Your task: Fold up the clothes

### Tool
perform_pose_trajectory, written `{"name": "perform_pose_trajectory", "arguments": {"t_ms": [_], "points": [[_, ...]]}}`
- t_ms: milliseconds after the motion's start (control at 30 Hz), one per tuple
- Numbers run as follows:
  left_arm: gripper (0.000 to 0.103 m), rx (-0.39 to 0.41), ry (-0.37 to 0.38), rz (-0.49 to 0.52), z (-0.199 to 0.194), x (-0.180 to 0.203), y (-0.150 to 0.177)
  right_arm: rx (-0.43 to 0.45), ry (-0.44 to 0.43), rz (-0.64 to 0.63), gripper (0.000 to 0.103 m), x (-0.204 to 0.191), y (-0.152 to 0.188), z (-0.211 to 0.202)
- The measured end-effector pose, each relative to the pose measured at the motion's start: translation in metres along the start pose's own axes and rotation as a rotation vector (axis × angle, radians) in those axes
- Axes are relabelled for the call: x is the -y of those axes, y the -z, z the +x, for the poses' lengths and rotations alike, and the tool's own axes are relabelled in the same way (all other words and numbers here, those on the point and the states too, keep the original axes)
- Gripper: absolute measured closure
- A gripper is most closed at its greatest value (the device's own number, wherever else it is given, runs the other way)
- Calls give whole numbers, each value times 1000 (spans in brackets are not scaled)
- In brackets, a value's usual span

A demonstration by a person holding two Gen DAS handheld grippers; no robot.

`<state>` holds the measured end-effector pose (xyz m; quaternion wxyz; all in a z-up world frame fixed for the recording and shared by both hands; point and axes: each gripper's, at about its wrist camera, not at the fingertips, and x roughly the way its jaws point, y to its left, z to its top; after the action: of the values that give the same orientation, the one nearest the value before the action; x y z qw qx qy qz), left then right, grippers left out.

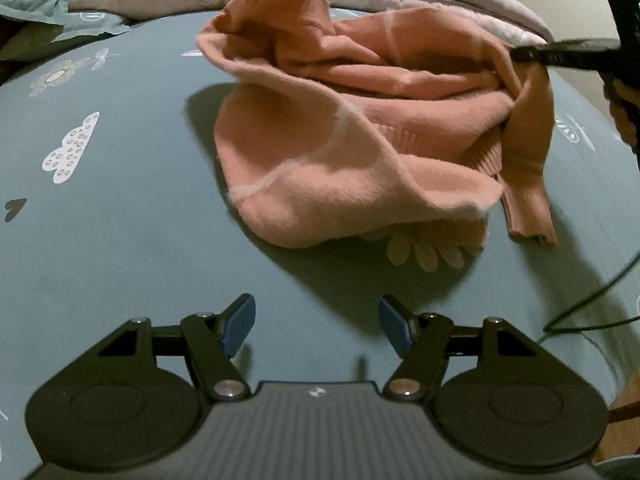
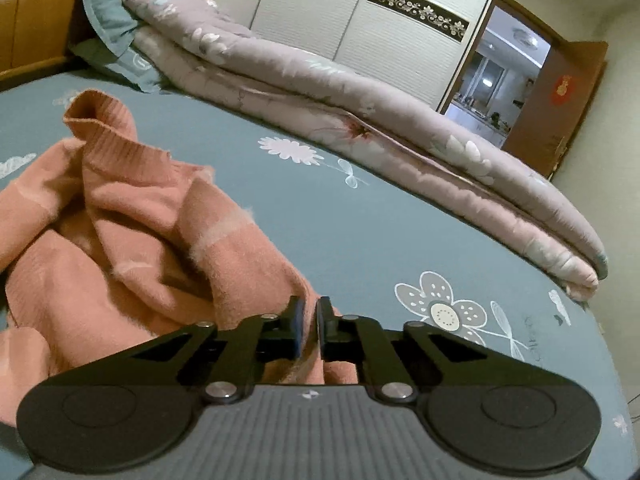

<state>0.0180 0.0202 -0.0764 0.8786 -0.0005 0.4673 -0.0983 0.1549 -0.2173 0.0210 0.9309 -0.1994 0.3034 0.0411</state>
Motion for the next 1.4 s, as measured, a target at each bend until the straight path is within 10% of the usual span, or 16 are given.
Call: {"name": "perform_pose_trajectory", "arguments": {"t_ms": [733, 933, 1400], "points": [[34, -17, -23, 22, -8, 5, -2, -76, 241, 41, 97, 86, -14, 50], [34, -35, -22, 4, -5, 4, 2, -134, 194, 157, 94, 102, 0, 74], [28, 14, 47, -34, -22, 7, -24, -74, -144, 364, 36, 38, 66, -38]]}}
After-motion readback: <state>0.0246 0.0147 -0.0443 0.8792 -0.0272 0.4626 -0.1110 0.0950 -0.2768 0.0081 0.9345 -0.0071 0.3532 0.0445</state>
